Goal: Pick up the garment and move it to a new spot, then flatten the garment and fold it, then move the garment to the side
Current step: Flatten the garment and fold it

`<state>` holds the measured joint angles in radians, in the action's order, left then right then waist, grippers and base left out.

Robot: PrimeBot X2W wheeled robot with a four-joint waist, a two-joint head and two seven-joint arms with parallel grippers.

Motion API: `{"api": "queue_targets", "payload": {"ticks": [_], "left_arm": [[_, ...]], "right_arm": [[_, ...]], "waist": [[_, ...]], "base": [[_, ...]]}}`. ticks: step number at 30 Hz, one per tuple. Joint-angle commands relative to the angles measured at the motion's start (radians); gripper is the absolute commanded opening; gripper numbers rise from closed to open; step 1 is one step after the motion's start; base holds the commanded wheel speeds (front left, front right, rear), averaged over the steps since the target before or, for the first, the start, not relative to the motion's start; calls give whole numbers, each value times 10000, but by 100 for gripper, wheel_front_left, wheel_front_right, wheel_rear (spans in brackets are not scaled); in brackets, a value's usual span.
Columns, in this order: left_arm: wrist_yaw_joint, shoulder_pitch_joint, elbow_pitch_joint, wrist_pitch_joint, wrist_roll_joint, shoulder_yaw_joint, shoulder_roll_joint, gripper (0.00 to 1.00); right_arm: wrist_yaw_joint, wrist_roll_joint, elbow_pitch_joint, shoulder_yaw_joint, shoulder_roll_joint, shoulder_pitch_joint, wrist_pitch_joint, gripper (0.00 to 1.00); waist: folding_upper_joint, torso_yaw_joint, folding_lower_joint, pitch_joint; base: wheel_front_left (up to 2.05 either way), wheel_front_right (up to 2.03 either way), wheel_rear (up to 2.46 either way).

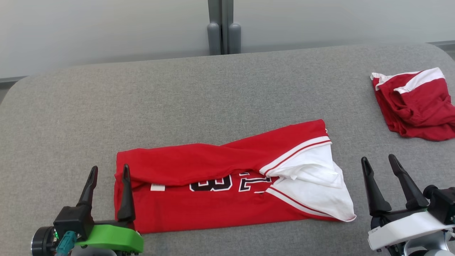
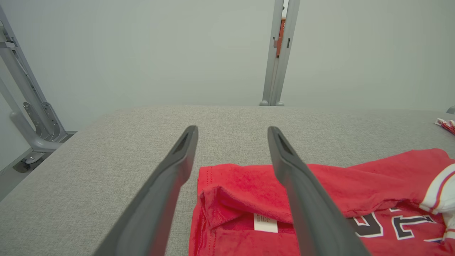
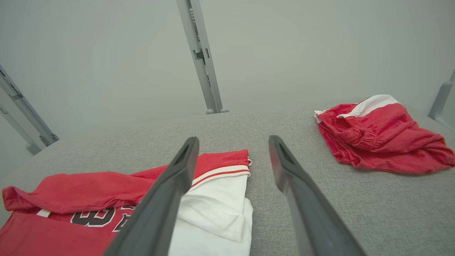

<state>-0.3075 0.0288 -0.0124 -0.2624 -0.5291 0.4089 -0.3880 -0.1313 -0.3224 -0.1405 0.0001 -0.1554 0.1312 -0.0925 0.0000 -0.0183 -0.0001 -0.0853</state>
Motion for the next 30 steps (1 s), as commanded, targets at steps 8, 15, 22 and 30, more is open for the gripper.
{"api": "queue_targets", "payload": {"ticks": [8, 15, 22, 30], "left_arm": [[323, 927, -6, -28, 414, 92, 258, 100], [627, 1539, -78, -28, 784, -138, 712, 100], [1011, 1748, -264, -28, 994, -377, 1108, 100], [1318, 1738, -436, -28, 1358, -663, 1385, 100]], "right_arm": [[13, -235, 1176, -187, -415, -414, 261, 100], [13, -736, 3265, 309, -662, -1489, 180, 100], [13, -1425, 5021, 1283, -687, -2375, 240, 100], [-20, -2479, 5956, 2684, -596, -2659, 797, 70]], "waist": [[0, 563, 1, -803], [0, 933, 1, -1399], [0, 1111, 1, -1619], [0, 1103, 1, -1622]], "base": [[0, 0, 0], [0, 0, 0], [0, 0, 0], [0, 0, 0]]}}
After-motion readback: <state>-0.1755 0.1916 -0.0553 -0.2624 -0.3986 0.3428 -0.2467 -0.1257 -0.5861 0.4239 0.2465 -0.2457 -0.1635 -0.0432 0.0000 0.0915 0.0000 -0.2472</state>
